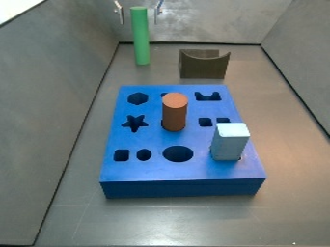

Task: Pick up the oval object. Move up. Move to above the board. Insert the oval object.
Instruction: Pick up the oval object.

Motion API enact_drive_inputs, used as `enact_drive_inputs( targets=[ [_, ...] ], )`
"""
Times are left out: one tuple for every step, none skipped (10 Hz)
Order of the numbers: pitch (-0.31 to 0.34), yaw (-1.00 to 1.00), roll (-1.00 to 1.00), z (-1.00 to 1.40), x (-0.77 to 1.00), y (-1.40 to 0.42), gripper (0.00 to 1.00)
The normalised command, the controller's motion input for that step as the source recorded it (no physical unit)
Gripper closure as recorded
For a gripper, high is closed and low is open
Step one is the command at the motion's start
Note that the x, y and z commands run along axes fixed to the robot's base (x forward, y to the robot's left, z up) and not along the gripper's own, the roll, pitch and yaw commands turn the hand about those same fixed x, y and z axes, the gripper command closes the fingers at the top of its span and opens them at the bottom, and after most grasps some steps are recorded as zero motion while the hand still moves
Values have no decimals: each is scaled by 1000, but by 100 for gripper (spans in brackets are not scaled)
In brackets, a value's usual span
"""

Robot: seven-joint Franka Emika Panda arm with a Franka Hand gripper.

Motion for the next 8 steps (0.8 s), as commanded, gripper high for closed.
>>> enact_drive_inputs(
  targets=[
    [0, 0, 4, 0, 0, 0, 0],
    [0, 0, 0, 0, 0, 0, 100],
    [0, 0, 0, 0, 0, 0, 100],
    [0, 0, 0, 0, 0, 0, 100],
    [0, 0, 0, 0, 0, 0, 100],
    [0, 0, 0, 0, 0, 0, 100],
    [0, 0, 0, 0, 0, 0, 100],
    [0, 0, 0, 0, 0, 0, 100]
  ],
)
